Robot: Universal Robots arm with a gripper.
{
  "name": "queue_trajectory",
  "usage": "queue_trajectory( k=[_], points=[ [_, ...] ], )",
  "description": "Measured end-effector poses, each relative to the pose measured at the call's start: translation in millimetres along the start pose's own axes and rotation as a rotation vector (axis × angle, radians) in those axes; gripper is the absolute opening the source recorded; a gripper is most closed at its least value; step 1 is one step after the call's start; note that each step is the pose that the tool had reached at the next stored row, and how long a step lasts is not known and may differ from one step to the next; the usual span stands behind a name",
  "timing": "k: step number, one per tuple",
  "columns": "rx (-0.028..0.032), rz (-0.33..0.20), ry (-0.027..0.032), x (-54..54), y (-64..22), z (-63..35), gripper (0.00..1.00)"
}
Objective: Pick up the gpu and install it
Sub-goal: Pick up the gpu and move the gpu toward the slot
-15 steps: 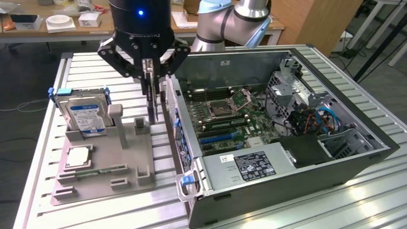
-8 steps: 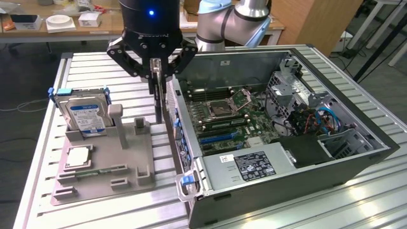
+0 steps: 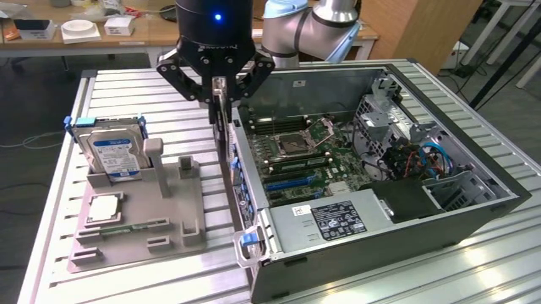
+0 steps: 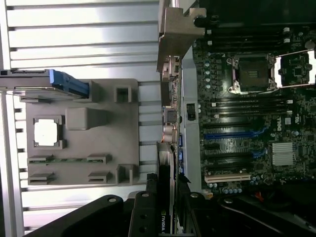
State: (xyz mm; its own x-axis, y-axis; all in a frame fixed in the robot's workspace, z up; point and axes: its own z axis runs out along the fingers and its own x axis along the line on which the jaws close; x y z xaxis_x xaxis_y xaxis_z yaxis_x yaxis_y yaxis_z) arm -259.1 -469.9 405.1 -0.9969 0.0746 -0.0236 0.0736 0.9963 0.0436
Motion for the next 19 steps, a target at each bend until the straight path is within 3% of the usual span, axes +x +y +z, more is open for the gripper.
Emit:
queue_trajectory(
  k=[19],
  points=[
    [0.0000, -0.001, 0.0001, -30.9, 2.3, 1.0, 0.26]
  ],
)
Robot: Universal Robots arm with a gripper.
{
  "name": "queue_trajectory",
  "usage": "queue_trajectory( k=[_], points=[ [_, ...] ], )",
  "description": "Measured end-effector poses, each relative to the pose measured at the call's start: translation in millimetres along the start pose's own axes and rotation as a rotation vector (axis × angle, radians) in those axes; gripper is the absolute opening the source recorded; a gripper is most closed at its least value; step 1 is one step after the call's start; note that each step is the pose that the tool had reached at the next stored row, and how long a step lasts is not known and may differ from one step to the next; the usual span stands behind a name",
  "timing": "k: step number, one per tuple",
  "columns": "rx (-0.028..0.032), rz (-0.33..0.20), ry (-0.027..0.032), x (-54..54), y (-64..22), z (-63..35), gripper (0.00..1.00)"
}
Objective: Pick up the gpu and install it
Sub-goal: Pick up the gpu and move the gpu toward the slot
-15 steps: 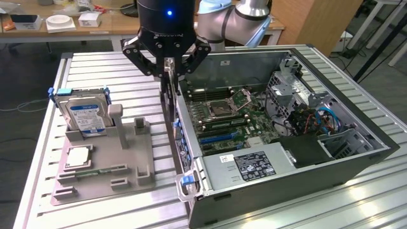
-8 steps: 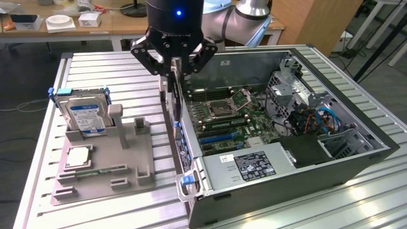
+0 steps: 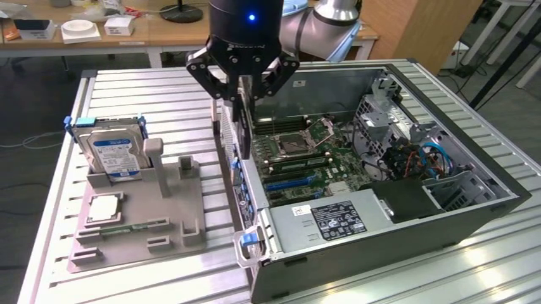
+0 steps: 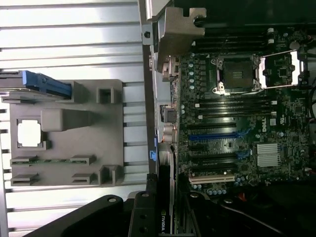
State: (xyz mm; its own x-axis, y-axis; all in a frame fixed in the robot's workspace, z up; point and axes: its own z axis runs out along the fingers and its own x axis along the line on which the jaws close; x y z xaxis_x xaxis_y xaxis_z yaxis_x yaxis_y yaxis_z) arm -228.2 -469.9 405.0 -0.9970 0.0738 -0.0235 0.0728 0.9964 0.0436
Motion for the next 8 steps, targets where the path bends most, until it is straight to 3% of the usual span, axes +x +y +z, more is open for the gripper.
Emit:
queue_trajectory(
  k=[8],
  points=[
    [0.0000, -0.001, 0.0000, -14.2, 1.0, 0.5, 0.26]
  ],
)
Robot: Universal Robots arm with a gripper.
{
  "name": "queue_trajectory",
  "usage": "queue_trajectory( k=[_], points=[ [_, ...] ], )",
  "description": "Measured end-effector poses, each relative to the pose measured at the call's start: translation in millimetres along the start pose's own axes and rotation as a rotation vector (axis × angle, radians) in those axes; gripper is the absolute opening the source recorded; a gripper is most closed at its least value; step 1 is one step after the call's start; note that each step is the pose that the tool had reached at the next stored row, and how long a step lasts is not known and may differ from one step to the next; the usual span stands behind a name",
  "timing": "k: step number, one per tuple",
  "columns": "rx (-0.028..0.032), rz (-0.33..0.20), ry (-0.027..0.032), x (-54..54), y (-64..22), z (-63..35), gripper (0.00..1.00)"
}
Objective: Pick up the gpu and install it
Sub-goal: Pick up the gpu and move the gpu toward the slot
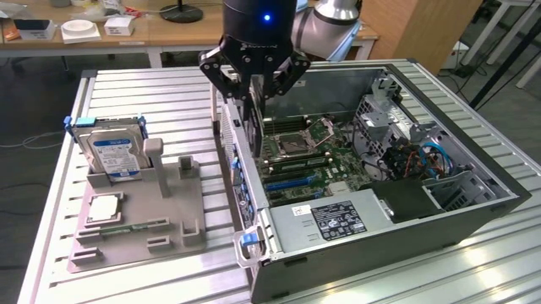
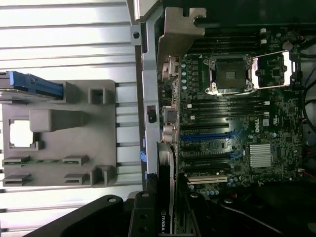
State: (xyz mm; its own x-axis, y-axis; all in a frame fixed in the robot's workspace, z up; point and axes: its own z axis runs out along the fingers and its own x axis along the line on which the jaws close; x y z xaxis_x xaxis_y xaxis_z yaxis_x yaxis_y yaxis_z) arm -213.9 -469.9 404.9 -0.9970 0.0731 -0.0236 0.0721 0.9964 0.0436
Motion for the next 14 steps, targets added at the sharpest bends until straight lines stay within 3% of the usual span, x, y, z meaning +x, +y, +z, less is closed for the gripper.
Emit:
queue_trajectory(
  k=[14],
  points=[
    [0.0000, -0.002, 0.0001, -23.0, 1.6, 0.8, 0.26]
  ],
)
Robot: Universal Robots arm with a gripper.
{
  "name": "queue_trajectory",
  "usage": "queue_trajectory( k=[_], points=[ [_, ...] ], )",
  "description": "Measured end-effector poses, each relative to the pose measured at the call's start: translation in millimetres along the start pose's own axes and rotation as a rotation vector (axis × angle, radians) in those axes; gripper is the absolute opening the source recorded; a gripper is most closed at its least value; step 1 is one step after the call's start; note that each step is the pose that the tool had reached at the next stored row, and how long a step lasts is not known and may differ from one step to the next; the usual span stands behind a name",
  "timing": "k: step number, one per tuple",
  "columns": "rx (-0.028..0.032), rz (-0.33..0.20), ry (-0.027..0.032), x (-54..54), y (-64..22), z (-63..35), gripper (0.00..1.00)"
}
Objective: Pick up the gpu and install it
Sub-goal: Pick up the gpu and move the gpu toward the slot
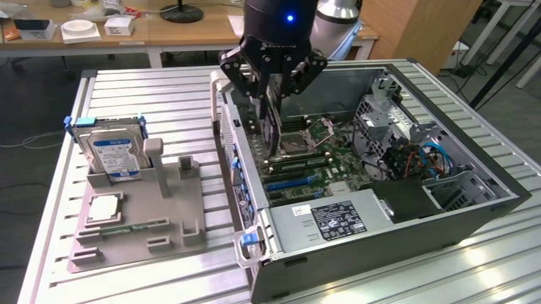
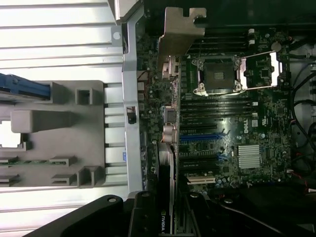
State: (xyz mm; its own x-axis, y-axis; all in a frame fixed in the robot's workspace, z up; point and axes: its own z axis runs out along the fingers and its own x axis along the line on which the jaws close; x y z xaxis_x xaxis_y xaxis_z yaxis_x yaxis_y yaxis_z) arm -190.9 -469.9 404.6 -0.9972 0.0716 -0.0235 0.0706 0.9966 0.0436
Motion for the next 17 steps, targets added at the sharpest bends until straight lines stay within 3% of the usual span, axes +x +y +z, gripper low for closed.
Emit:
queue_trajectory(
  k=[17],
  points=[
    [-0.0001, -0.002, 0.0000, -29.9, 2.1, 1.0, 0.26]
  ],
)
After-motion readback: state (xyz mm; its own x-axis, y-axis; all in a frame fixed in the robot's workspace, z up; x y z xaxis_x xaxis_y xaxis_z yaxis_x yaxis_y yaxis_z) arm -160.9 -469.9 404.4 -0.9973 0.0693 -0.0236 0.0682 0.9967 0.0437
